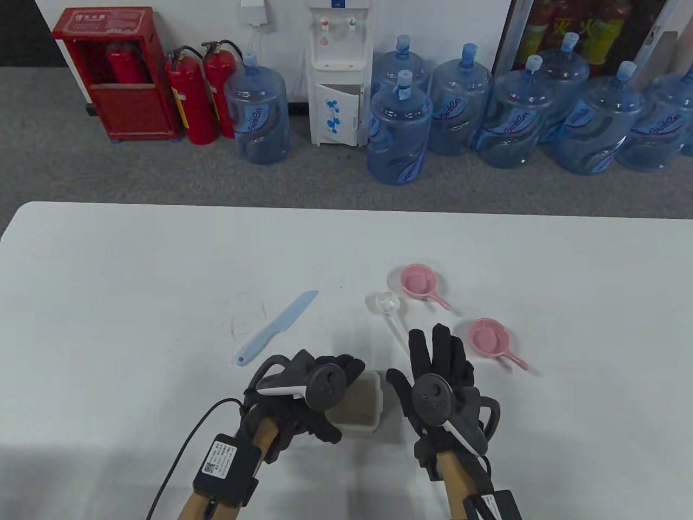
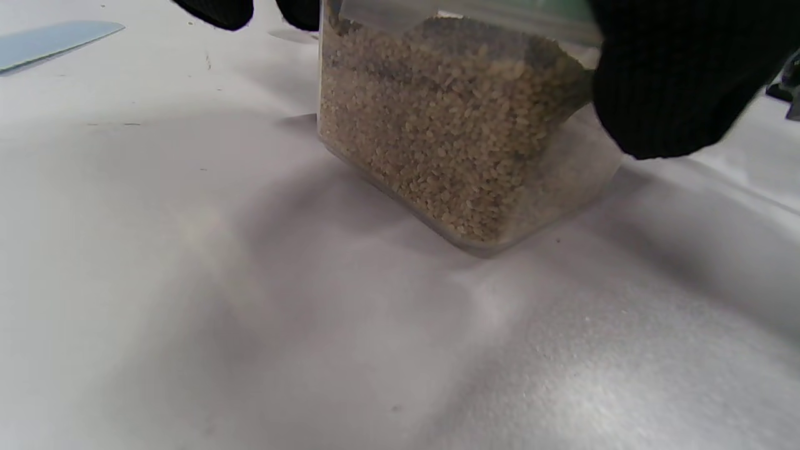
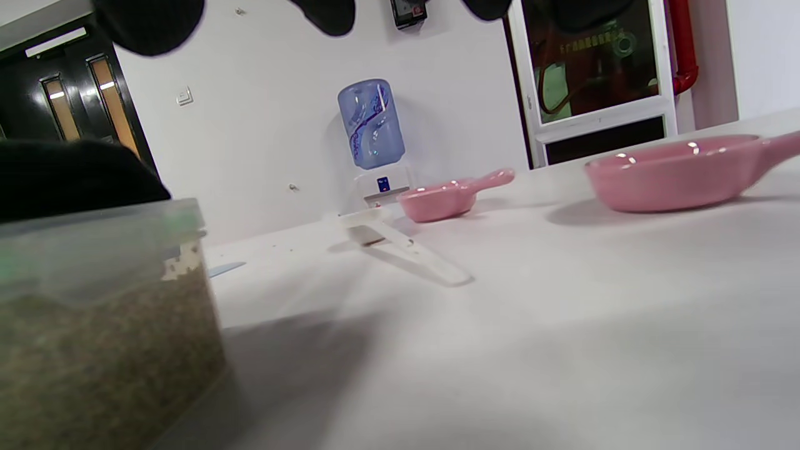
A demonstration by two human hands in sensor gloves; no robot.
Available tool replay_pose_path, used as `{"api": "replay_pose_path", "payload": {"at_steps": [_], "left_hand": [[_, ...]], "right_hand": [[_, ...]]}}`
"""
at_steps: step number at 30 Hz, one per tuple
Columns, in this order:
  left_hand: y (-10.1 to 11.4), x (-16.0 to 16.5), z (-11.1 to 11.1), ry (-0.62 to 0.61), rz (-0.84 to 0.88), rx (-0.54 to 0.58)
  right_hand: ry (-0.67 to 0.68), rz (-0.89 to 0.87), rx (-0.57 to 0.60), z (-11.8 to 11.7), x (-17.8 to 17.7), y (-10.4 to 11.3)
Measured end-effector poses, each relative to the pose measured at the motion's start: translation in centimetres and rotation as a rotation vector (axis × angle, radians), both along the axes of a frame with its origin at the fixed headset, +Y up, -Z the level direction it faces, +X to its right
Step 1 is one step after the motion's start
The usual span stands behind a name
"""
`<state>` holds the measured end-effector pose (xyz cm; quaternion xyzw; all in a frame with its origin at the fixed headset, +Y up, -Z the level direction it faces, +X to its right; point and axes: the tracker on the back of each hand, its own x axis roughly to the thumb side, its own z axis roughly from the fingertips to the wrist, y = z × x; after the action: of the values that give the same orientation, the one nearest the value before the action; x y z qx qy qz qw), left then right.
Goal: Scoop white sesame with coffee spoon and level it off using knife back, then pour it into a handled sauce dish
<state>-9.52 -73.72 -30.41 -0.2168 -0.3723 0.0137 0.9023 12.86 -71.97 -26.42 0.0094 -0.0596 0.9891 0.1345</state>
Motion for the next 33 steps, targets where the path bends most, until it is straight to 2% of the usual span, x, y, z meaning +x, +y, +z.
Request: {"api": "replay_pose_path", "payload": {"at_steps": [8,13,15,17,20,23,26,28,33], "left_hand": [[-0.5,-0.3,0.6,0.028,-0.028,0.046],[0.4,-1.0,1.2,0.057,-0.010,-0.013],[1.1,-1.6,1.4,0.116,0.044,-0.018],[1.9,-2.6,1.6,0.235,0.129,-0.001],[2.2,-3.6,1.9,0.387,0.156,0.009],[1.3,-4.3,2.0,0.492,0.129,0.031],[0.0,-4.9,1.7,0.582,0.200,-0.050],[-0.6,-4.9,1.5,0.601,0.232,-0.104],[-0.7,-4.4,1.4,0.554,0.199,-0.085]], "right_hand": [[0.016,0.005,-0.005,0.0,-0.2,0.0],[0.041,0.011,-0.015,0.1,-0.6,-0.1],[0.051,0.012,-0.011,0.1,-0.9,-0.1],[0.075,0.011,-0.015,0.3,-1.4,0.0],[0.119,-0.024,-0.033,0.4,-2.1,0.0],[0.155,-0.001,-0.083,0.4,-3.1,-0.5],[0.163,0.032,-0.168,0.1,-3.9,-1.3],[0.159,0.038,-0.190,-0.1,-4.0,-1.6],[0.128,-0.123,-0.257,-0.3,-3.6,-2.0]]}}
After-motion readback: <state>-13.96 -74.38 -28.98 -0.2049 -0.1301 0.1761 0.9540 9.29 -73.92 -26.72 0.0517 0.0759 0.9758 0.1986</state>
